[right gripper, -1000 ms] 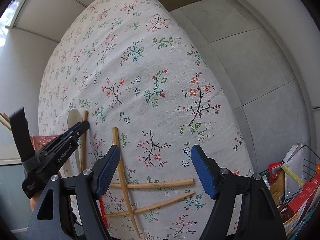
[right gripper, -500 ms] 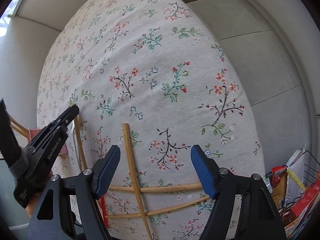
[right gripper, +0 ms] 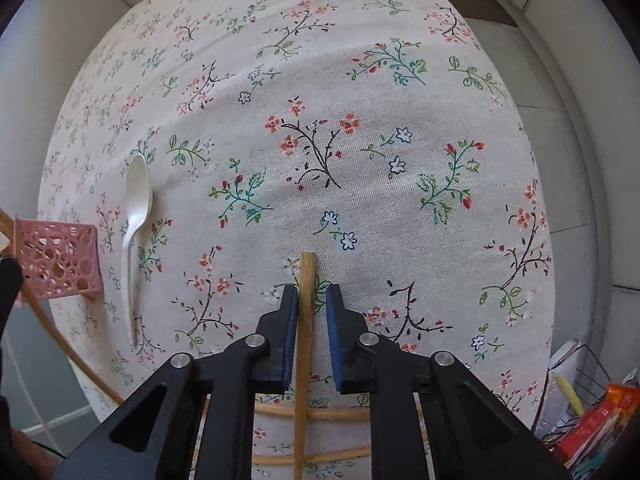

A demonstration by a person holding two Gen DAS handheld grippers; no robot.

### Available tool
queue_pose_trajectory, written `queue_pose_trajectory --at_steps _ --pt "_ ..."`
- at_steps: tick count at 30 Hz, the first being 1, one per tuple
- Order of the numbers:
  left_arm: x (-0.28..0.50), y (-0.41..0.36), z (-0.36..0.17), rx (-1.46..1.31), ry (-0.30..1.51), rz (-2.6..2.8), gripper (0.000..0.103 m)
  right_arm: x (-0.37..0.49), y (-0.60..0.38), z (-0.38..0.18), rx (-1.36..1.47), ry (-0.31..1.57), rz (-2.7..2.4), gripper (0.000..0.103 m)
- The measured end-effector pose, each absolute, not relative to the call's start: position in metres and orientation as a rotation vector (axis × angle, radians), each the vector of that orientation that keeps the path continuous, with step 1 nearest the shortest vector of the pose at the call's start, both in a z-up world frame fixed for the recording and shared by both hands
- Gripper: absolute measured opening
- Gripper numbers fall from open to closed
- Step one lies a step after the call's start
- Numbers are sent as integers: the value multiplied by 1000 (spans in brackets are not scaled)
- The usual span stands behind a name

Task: Organize utensils
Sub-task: 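Close the right tool on a wooden chopstick while the left tool holds its own, then lift both held chopsticks upright and carry them over the pink basket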

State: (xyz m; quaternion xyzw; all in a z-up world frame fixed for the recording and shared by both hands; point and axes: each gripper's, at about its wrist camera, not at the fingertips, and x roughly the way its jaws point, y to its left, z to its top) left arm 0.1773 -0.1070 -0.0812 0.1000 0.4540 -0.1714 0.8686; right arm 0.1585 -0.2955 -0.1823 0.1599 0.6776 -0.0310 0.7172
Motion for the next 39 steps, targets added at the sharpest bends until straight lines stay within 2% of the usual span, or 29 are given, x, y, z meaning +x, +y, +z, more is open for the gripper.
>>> queue_pose_trajectory --at_steps 9,27,39 --pt "149 -70 -51 169 882 -338 7 151 -288 -153 388 1402 -37 8" --pt "116 -4 6 -10 678 -287 7 90 -282 -12 435 934 83 7" --pt "112 27 46 -145 481 -237 7 82 -274 48 450 639 147 7"
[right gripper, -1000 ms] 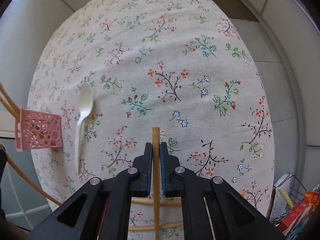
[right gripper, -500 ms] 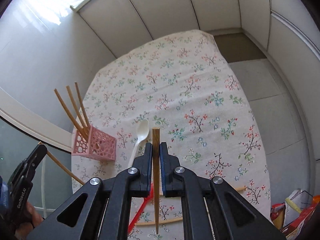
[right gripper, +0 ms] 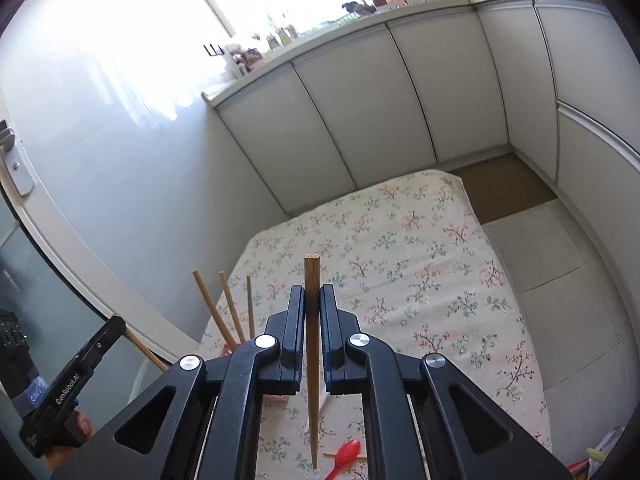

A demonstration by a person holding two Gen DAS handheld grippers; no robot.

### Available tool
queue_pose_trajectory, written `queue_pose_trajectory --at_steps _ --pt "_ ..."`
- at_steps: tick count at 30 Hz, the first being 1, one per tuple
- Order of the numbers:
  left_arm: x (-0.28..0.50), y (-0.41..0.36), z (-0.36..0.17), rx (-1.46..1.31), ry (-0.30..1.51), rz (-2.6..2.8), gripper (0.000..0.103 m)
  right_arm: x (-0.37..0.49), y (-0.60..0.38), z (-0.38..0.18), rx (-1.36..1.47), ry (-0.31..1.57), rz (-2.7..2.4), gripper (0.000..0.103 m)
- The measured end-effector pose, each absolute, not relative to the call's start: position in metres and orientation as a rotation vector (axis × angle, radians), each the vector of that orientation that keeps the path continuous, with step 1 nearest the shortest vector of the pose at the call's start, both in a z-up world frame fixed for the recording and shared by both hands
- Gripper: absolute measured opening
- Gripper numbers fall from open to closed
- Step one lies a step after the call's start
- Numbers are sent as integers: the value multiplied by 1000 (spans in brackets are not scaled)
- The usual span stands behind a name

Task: Organize utensils
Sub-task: 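Lift both held chopsticks upright and carry them over the pink basket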

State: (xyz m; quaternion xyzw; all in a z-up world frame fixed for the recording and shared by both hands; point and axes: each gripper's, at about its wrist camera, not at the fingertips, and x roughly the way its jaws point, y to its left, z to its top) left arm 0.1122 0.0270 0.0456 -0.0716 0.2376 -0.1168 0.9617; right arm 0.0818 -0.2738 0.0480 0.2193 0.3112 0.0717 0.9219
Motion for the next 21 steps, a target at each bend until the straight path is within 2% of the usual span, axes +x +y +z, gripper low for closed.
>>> queue_pose_trajectory --at_steps 9,21 --pt "96 33 72 -114 205 -76 7 85 -254 70 463 449 168 7" --pt "137 25 32 -34 274 -80 7 115 -197 71 431 333 244 8"
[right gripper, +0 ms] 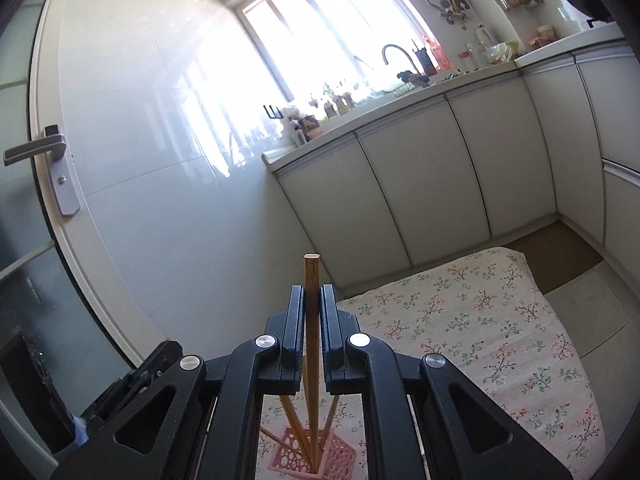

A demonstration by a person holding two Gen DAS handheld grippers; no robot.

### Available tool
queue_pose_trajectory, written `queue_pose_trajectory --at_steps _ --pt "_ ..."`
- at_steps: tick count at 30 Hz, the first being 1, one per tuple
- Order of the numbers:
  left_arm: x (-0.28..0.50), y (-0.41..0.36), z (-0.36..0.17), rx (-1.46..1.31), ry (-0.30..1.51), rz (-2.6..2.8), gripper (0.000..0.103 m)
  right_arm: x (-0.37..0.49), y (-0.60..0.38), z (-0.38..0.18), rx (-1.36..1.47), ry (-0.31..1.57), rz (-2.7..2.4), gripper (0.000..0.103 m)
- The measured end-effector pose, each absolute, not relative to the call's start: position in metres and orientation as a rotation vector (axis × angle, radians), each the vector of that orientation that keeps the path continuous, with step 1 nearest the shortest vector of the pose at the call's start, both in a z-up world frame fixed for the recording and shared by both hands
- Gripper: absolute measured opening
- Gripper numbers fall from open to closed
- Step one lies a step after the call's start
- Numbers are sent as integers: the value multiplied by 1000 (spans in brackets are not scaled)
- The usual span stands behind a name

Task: Organize utensils
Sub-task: 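Lift both held chopsticks upright and carry them over the pink basket, then lower the chopsticks into the pink basket and open both tools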

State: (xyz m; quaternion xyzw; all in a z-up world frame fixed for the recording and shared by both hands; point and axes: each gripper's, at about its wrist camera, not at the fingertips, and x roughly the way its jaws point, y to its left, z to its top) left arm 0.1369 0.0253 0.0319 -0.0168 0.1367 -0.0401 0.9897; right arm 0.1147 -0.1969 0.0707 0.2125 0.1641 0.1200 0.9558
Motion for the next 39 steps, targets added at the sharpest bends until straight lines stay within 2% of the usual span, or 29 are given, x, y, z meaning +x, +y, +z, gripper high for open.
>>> queue_pose_trajectory --at_steps 18,23,26,28,31,35,39 --pt "190 30 -19 -58 488 -119 8 159 -124 5 224 426 257 8" --pt "194 38 -24 -119 533 -127 11 167 -121 -6 225 472 273 8" --pt "194 43 -24 -157 550 -132 21 172 -128 -9 271 509 283 10" --pt "191 45 -21 -171 552 -134 35 174 -135 -7 296 523 286 17" --pt "187 46 -16 -180 559 -135 45 168 -143 1 324 526 299 33" --pt "177 43 -11 -176 592 -149 54 155 -158 17 323 535 298 40" --pt "167 38 -10 -161 645 -165 69 137 -179 29 296 584 275 51"
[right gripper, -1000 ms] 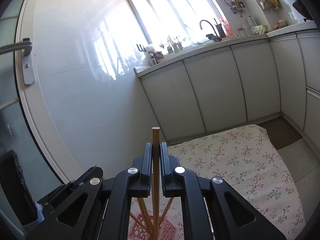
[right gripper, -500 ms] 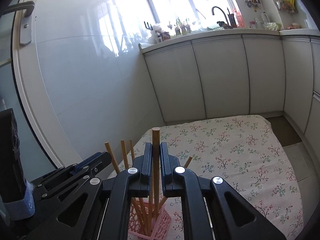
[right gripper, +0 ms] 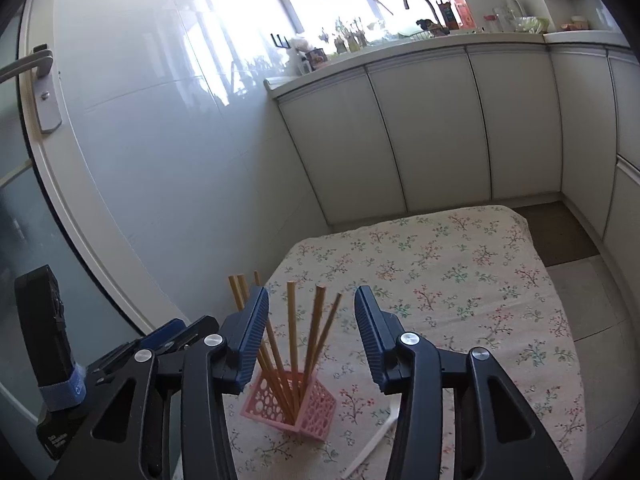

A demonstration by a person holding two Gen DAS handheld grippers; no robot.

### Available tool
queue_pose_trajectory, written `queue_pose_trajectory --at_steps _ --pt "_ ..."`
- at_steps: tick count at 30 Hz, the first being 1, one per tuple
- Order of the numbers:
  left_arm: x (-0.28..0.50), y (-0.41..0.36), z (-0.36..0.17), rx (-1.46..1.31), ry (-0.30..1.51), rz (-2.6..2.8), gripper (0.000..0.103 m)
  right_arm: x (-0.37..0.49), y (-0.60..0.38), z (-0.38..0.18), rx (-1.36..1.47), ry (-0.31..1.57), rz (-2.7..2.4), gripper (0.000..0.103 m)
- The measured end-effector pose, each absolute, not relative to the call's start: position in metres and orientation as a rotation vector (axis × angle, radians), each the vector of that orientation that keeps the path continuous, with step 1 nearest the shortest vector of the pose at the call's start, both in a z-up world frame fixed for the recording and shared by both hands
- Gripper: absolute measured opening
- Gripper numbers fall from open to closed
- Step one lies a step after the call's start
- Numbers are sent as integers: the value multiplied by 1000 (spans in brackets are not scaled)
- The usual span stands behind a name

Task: Organize utensils
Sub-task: 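Lower the chopsticks into the pink basket and open both tools, then move both open tools back down to the last two chopsticks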

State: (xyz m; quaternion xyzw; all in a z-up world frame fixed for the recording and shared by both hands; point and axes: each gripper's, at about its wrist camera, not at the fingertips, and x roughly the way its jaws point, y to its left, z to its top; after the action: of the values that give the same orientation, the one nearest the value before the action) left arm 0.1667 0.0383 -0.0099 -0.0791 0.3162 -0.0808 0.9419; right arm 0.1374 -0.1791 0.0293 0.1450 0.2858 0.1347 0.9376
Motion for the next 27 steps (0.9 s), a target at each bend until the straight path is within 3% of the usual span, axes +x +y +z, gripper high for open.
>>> queue_pose_trajectory --at_steps 7,27 --pt "152 23 -24 -120 783 -194 83 110 -227 20 287 733 185 58" --pt "105 -124 -117 240 1121 -520 85 49 -348 -69 368 1214 -134 62"
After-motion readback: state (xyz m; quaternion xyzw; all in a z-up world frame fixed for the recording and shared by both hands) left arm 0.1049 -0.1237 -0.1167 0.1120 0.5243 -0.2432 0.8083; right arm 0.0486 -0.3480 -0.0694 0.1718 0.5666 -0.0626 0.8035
